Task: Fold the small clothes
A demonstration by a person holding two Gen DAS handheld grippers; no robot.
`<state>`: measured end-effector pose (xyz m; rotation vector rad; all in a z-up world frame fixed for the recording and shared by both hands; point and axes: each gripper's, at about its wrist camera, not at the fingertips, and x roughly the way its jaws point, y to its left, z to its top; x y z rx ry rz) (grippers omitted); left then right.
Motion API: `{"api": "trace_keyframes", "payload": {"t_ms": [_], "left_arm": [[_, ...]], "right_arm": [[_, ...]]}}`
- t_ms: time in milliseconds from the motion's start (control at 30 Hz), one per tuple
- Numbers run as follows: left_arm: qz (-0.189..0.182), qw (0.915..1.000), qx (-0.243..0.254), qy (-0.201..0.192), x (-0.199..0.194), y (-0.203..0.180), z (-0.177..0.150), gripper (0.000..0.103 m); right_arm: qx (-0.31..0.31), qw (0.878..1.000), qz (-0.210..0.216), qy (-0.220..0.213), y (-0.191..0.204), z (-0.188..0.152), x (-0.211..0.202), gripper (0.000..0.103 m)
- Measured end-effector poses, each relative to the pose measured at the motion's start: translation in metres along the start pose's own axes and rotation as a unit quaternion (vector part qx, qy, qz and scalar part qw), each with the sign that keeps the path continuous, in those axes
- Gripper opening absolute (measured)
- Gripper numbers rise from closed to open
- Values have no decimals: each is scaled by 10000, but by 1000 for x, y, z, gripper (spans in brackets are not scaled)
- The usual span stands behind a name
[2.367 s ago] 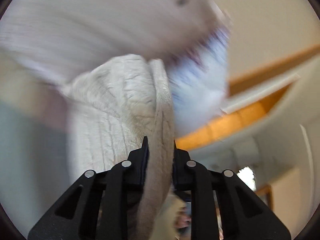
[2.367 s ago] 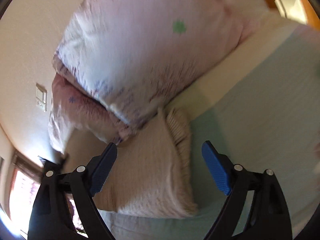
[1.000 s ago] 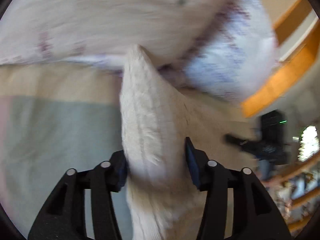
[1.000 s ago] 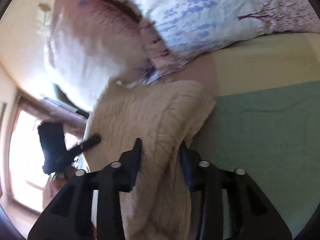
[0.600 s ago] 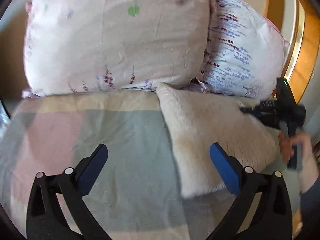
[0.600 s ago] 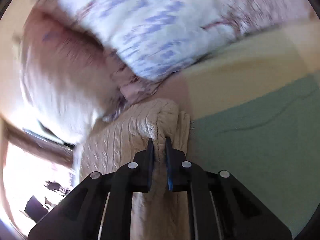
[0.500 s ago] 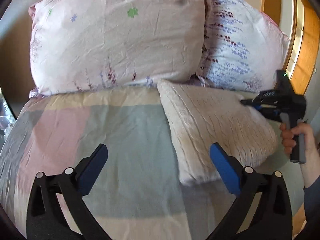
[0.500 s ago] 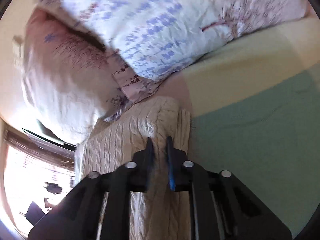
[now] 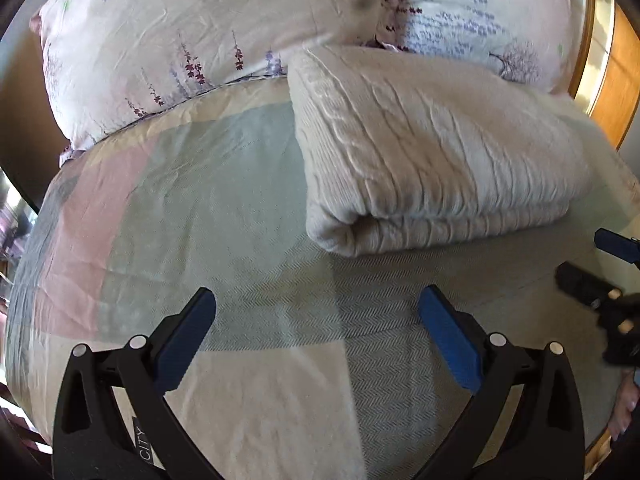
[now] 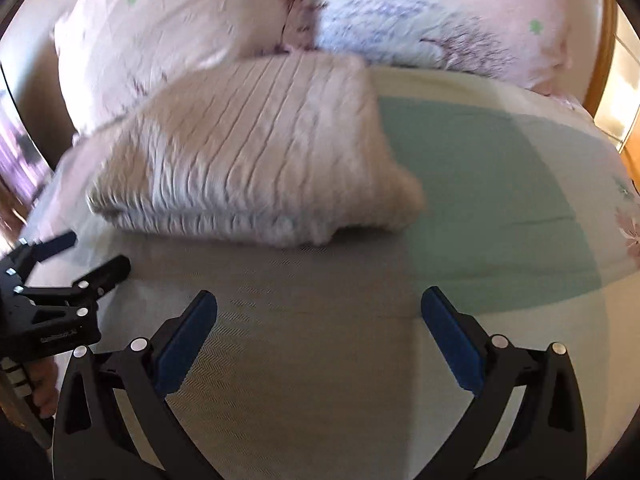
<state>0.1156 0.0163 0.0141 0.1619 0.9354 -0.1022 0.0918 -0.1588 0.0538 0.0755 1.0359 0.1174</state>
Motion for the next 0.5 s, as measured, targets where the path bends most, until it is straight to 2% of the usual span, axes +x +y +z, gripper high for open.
{"api": "trace_keyframes", "payload": {"t_ms": [133, 500], "left_arm": [[-232, 9991, -349, 14, 5, 11, -5, 101], [-253, 9992, -311, -52, 3, 14, -8, 101]], "right_arm": [[-230, 9991, -349, 62, 14, -1, 8, 102], [-118, 9991, -402, 33, 15, -2, 10, 102]]}}
